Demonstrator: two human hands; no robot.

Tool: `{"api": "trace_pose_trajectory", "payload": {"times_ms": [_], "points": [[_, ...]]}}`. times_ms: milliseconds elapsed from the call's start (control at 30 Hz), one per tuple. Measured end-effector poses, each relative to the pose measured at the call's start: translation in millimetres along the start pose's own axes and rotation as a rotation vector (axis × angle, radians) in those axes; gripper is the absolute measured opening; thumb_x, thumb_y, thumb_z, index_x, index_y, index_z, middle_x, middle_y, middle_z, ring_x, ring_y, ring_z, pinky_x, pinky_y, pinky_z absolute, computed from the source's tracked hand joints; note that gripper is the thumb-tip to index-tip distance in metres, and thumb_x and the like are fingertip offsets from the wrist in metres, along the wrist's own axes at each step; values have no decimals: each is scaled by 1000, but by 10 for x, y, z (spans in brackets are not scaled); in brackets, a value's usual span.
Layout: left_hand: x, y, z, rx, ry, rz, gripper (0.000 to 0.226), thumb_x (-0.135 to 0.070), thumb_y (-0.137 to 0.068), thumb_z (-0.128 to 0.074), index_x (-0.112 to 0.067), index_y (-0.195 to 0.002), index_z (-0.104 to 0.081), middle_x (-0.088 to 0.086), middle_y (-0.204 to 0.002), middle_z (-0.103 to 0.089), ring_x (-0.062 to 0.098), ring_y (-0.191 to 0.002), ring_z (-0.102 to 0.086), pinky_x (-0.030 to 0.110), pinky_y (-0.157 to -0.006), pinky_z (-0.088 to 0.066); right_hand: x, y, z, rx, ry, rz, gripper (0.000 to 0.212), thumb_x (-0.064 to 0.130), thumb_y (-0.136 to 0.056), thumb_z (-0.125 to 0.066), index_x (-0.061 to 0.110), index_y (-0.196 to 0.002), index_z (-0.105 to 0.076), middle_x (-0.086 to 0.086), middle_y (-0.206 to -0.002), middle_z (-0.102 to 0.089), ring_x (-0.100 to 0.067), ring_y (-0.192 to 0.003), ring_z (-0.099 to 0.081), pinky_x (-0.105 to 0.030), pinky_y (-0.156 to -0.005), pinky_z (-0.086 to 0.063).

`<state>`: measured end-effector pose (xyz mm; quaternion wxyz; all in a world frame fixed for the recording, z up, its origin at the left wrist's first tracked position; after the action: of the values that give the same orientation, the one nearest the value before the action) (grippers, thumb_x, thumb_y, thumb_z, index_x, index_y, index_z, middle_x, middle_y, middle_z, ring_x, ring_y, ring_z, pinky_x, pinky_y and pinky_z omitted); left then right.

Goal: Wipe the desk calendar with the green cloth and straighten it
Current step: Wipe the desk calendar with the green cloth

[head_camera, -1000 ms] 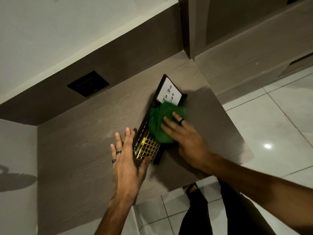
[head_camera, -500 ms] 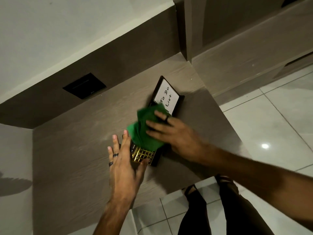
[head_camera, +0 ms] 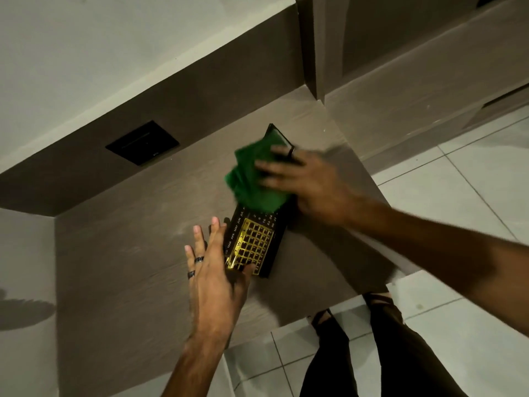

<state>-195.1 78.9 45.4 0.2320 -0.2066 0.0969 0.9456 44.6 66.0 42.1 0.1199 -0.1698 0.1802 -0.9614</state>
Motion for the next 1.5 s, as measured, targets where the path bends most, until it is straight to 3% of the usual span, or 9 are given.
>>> {"api": "trace_pose_trajectory", "payload": {"times_ms": [133,333,533,767,867,967,1100,1367,1500], "points": [[-12,4,-1,0,9,-10,100,-29,-80,-80,-27,-155,-12,-12,-160,-7,-4,-147,18,38,-122,11,-586,-205,311,0,49,-406,45,3,-91,-49,18,-132,-60,-4,-147,-50,-38,-137,-37,-56,-104,-38],[-12,1,1,-12,8,-35,105,-28,-80,-80,-40,-148,0,1,-163,-23,7,-152,10,38,-122,8,30,-176,248,166,-60,73,42,9,-80,-63,20,-119,-68,-1,-128,-67,-35,-120,-53,-49,-95,-40],[-8,11,-1,-3,36,-3,103,-29,-80,-77,-38,-148,-1,-2,-164,-13,11,-152,8,49,-123,4,-677,-73,117,11,-70,-552,68,-13,-77,-51,17,-138,-54,-8,-146,-51,-35,-135,-40,-54,-106,-36],[-34,-5,1,-14,40,-18,118,-28,-76,-82,-69,-137,10,-55,-140,23,-20,-135,27,59,-116,-4,623,721,-475,63,-118,-116,31,22,-83,-69,21,-114,-72,0,-125,-69,-35,-118,-60,-42,-94,-44],[-24,5,7,10,25,4,108,-26,-76,-82,-57,-144,-4,-54,-141,23,-19,-135,28,62,-117,-6,580,709,-438,196,-117,29,30,22,-79,-75,29,-108,-74,6,-118,-72,-30,-112,-64,-36,-89,-46],[-38,13,28,9,41,15,94,-46,-80,-72,-34,-152,-13,-33,-154,12,-14,-139,27,59,-119,-2,-207,409,-169,128,-48,-291,37,12,-78,-59,22,-112,-72,-6,-117,-70,-35,-111,-58,-44,-91,-46],[-58,14,25,9,65,-1,94,-47,-82,-72,-42,-150,-7,-30,-154,11,-13,-140,26,55,-120,1,-804,62,46,153,193,-556,48,3,-80,-50,20,-122,-66,-9,-124,-67,-37,-112,-50,-48,-92,-41],[-30,-15,0,4,12,16,118,-24,-77,-82,-66,-138,10,-50,-145,23,-19,-135,28,59,-117,-3,1288,635,-365,491,-188,-93,20,27,-84,-66,26,-103,-68,9,-105,-70,-21,-106,-54,-39,-86,-41],[-38,-37,-5,41,-9,-18,107,-25,-79,-80,-43,-147,0,-13,-164,-7,0,-148,18,46,-123,7,1094,499,-261,605,-339,29,30,22,-88,-61,24,-118,-65,-1,-117,-65,-22,-111,-49,-39,-96,-41]]}}
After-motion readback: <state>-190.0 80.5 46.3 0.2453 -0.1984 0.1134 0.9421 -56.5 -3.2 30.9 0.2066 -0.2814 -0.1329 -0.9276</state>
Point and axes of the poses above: each hand's wrist, its own y-axis away from the middle knuckle, its own z-axis out of the back of the hand, x = y × z, the point moved 3 cm from there along -y, towards the middle knuckle
